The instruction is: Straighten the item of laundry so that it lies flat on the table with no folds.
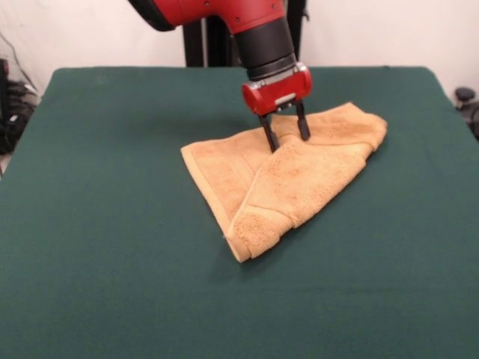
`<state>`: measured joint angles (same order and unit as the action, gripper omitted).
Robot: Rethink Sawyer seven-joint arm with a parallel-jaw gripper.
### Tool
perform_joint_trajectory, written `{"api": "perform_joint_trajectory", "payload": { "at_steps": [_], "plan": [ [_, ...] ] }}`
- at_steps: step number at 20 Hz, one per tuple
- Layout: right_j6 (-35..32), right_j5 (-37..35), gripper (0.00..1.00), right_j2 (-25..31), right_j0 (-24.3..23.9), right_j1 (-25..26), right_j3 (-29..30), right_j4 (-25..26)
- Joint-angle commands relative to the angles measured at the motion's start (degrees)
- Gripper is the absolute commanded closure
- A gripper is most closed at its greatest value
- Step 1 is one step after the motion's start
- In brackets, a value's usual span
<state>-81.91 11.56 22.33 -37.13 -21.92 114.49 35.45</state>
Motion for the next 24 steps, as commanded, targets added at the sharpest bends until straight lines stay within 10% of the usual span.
{"api": "perform_joint_trajectory", "payload": {
  "at_steps": [1, 24],
  "plan": [
    [-13.3, 0.6, 0.0, 6.8, 3.3, 4.5, 3.0, -3.3],
    [-15.6, 3.8, 0.0, 4.0, 4.7, 2.4, 6.1, -9.9]
  ]
}}
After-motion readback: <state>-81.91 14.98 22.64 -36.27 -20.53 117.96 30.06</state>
